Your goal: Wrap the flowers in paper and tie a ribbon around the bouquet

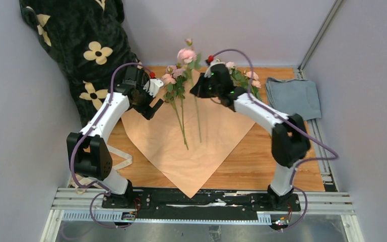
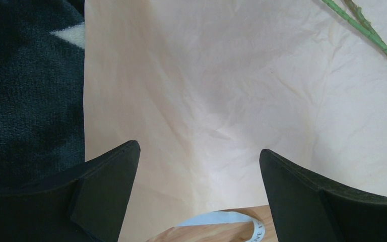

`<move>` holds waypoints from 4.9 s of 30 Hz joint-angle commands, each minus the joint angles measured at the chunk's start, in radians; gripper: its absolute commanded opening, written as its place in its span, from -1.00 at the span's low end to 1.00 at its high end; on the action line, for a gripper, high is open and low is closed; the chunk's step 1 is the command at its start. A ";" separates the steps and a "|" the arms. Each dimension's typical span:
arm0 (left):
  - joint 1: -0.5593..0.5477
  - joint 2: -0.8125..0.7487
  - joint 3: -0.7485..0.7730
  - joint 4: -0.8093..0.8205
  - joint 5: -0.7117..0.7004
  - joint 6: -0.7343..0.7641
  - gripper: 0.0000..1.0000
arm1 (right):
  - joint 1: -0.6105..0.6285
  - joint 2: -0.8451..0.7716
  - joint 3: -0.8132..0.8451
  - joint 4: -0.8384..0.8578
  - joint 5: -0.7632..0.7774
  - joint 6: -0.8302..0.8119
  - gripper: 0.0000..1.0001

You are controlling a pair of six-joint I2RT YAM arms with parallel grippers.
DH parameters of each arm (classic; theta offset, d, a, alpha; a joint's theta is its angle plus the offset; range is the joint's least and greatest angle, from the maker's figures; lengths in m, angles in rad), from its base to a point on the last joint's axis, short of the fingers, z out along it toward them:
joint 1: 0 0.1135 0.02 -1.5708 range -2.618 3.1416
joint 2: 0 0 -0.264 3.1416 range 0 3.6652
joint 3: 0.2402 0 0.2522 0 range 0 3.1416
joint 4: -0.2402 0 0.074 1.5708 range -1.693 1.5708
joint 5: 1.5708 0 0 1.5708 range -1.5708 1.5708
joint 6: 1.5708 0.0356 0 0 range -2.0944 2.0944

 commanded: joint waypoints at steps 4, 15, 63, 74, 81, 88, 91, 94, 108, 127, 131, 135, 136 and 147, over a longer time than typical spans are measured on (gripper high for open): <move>0.017 -0.022 -0.022 0.049 -0.015 -0.032 1.00 | 0.115 0.348 0.212 0.019 -0.098 0.193 -1.00; 0.017 0.001 -0.031 0.047 0.021 -0.029 1.00 | 0.116 0.594 0.456 -0.219 -0.008 0.071 -0.31; 0.017 0.047 -0.012 0.024 0.021 -0.027 1.00 | -0.532 0.678 0.640 -0.731 0.073 -0.553 -0.66; 0.017 0.054 -0.010 0.023 0.024 -0.026 1.00 | -0.565 0.373 0.530 -0.715 0.100 -0.588 -1.00; 0.017 0.046 -0.005 0.021 0.024 -0.024 1.00 | -0.556 0.062 0.243 -0.486 0.066 -0.546 -1.00; 0.017 0.037 -0.007 0.018 0.023 -0.024 1.00 | -0.509 0.006 0.234 -0.511 -0.025 -0.459 -1.00; 0.017 0.039 -0.006 0.018 0.026 -0.024 1.00 | -0.415 -0.090 0.148 -0.459 -0.076 -0.422 -1.00; 0.017 0.046 -0.003 0.017 0.028 -0.025 1.00 | -0.248 -0.191 0.010 -0.381 -0.035 -0.393 -1.00; 0.017 0.038 0.002 0.008 0.072 -0.030 1.00 | -0.060 -0.077 -0.316 -0.525 0.247 -0.184 -0.01; 0.017 0.039 -0.003 0.007 0.060 -0.021 1.00 | -0.074 0.138 -0.237 -0.391 0.167 -0.102 -0.21; 0.017 0.036 -0.004 0.007 0.060 -0.021 1.00 | -0.074 0.097 -0.230 -0.436 0.220 -0.128 -0.99; 0.017 0.030 -0.006 0.007 0.061 -0.019 1.00 | -0.074 -0.025 -0.169 -0.528 0.171 -0.161 -1.00; 0.017 0.030 -0.005 0.007 0.062 -0.019 1.00 | -0.074 -0.059 -0.135 -0.548 0.135 -0.167 -1.00; 0.017 0.017 -0.009 0.007 0.043 -0.017 1.00 | -0.047 0.076 0.126 -0.108 -0.187 0.130 -1.00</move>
